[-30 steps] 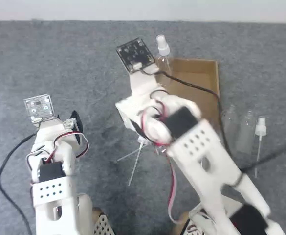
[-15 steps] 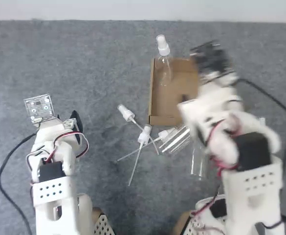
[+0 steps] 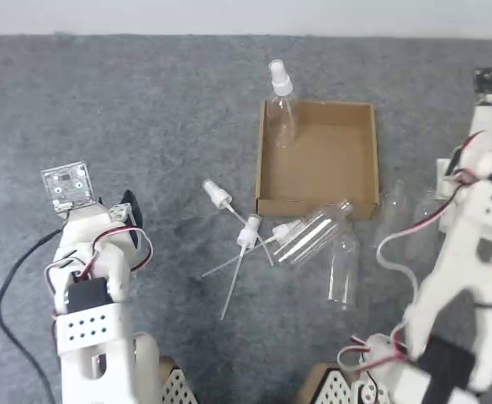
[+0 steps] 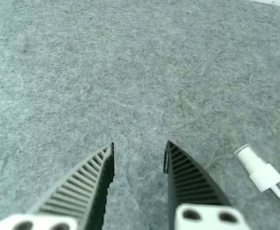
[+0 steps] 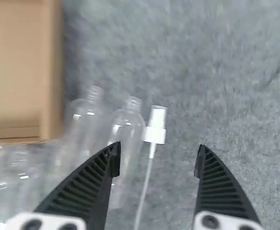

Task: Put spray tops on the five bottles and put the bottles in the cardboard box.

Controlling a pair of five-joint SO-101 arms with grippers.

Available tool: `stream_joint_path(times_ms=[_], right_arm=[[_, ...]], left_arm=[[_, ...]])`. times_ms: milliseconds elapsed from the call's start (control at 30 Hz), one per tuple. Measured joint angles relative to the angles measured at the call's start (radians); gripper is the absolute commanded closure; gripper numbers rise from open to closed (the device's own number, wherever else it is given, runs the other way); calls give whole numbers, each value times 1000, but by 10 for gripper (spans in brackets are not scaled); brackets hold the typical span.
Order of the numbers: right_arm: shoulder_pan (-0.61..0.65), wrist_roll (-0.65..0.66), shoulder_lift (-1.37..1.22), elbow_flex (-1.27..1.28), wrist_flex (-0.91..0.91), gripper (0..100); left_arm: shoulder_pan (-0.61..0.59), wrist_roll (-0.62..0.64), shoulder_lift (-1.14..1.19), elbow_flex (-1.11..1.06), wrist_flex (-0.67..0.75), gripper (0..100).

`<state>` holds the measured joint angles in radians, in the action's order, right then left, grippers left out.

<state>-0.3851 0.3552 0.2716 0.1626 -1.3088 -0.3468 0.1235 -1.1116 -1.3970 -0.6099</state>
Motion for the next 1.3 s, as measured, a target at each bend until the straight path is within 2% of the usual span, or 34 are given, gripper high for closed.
stream_joint_path(times_ms=[167,500,867,933,1100,1300], right_arm=[[-60,64,-176,0,91,792],[-103,77,-476,0,272,793],[-107,64,-603,-3,358,798],[-107,63,-618,-11,358,824],[-107,57,-663,-14,364,987],[-114,57,-667,-26,370,994]], left_arm=[[0,0,0,0,0,844],[0,0,0,0,0,844],[0,0,0,0,0,844],[0,0,0,0,0,844],[0,0,0,0,0,844],[0,0,0,0,0,844]])
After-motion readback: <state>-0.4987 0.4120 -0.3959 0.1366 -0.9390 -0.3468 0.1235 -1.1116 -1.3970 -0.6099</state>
